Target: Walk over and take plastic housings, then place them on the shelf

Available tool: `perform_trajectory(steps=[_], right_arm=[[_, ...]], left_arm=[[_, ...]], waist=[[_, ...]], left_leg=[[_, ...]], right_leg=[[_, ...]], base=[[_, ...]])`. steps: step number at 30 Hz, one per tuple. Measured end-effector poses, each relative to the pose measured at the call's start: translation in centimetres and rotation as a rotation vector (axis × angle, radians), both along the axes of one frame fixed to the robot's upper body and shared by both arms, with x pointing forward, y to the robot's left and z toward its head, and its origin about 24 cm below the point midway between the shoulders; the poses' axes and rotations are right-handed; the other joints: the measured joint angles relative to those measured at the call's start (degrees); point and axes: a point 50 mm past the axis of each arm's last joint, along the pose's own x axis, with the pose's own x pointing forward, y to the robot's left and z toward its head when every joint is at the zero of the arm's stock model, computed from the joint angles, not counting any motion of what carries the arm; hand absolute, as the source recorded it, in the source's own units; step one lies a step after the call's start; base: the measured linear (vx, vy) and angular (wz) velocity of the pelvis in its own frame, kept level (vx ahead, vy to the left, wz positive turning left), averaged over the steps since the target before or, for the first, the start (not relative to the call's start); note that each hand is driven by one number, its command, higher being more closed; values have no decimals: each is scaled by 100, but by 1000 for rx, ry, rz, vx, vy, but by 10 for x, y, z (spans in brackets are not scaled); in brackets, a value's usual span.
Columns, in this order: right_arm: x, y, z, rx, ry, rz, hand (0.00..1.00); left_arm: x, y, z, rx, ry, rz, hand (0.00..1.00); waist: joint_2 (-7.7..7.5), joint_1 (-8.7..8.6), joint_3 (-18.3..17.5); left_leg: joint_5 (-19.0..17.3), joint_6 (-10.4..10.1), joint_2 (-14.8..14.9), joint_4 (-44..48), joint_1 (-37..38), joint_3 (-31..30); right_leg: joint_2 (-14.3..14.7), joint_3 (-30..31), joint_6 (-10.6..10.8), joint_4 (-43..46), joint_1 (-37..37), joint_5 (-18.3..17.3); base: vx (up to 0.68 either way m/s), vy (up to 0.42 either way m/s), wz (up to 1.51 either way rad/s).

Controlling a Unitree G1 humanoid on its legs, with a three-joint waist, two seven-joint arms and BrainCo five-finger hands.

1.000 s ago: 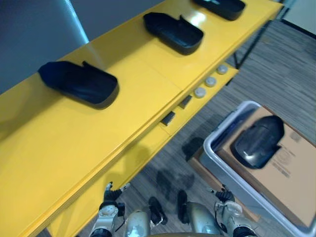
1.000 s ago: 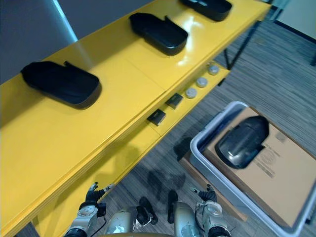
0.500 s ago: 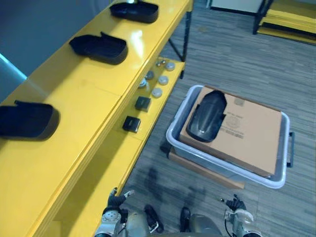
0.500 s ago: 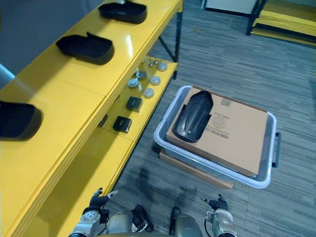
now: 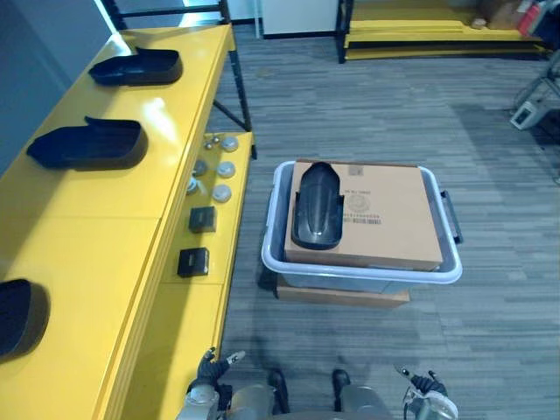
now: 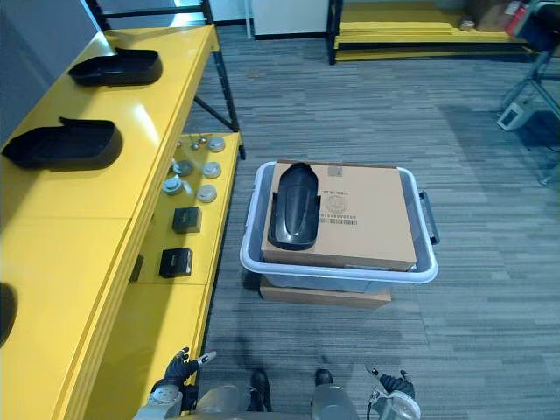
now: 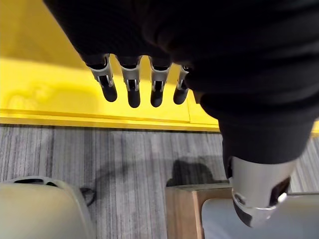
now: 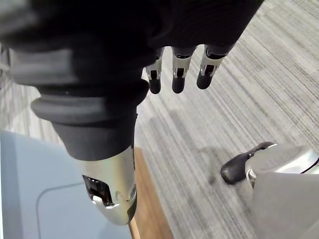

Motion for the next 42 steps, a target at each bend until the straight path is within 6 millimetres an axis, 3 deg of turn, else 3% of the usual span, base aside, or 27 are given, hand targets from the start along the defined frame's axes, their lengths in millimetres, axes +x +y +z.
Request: perform_trajectory(steps=[3,5,12,15,18,20,24,26,28,29,31,35,36,42], right_arm=[[8,0,2,-4,-18,5,0],[6,-3,3,-13,-12,-1,0],[-5,-18,5,-43,2,-108,0],[5,-33,16,-95,-55,-137,0],[34,-59,52,-231,-229,-144,0],[55,-80,92,-364,-380,-137,0],[83,-93,155,-551,-602,-45,0],[107,-83,200,-666,-759,104,0],[120,-71,227,-741,-854,214,0],[134,-52,251,-807,-951,346,0],[145,-34,263,-818,-1024,429,0],[169,-3,267,-805,-1062,572,0],[178,5,265,-804,-1046,609,0],[214,25,242,-857,-845,725,0]], left_arm=[[-2,3,-1,4,5,30,0],[-2,2,-1,8,4,35,0],[-7,2,-2,5,19,38,0],[-9,2,-3,5,29,39,0],[-18,3,-6,6,53,45,0],[-29,4,-9,7,81,52,0],[-39,8,-10,17,99,60,0],[-42,13,-10,27,99,61,0],[-44,14,-10,28,96,61,0],[-46,15,-9,23,91,66,0],[-50,17,-10,19,96,74,0],[-54,20,-10,24,97,85,0],[-55,20,-10,24,100,86,0],[-54,18,-9,30,90,96,0]], waist=[[34,61,-24],[33,128,-31],[52,118,-105],[44,126,-140],[41,122,-178],[10,129,-264],[-104,138,-370],[-150,136,-386],[-177,138,-382],[-204,143,-397],[-218,173,-427],[-298,341,-468],[-299,459,-473],[-273,714,-435]], left_leg=[[0,0,94,-18,170,186],[0,0,68,-33,286,267],[0,-2,13,-113,471,132],[2,-5,-36,-222,507,52],[2,-5,-52,-336,503,-37],[59,61,-73,-496,505,-59],[243,19,-128,-729,506,-203],[318,-61,-128,-837,505,-294],[353,-84,-126,-884,497,-371],[367,-107,-120,-884,456,-487],[382,-130,-112,-886,424,-555],[463,-73,-117,-885,187,-755],[473,-69,-128,-881,117,-809],[557,-181,-232,-863,-85,-1078]], right_leg=[[47,-410,-45,-256,76,349],[39,-487,-105,-398,152,421],[8,-1099,-166,-719,432,575],[-24,-1225,-183,-822,497,587],[-12,-1261,-211,-937,495,716],[-13,-1323,-237,-1035,485,796],[-51,-1567,-245,-1175,476,834],[-59,-1739,-262,-1177,477,799],[-55,-1830,-265,-1178,475,795],[-49,-1931,-298,-1180,458,746],[-47,-2040,-288,-1180,461,712],[-49,-2247,-293,-1157,325,733],[-55,-2314,-311,-1154,291,754],[-146,-2704,-299,-1152,266,746]], base=[[67,-7,-82],[57,-10,-60],[-2,-15,-5],[-72,-16,16],[-115,-10,5],[-131,-21,7],[-107,-40,21],[-46,-42,16],[-24,-33,25],[-10,-32,32],[22,-21,30],[67,-6,27],[82,19,20],[100,48,29]])
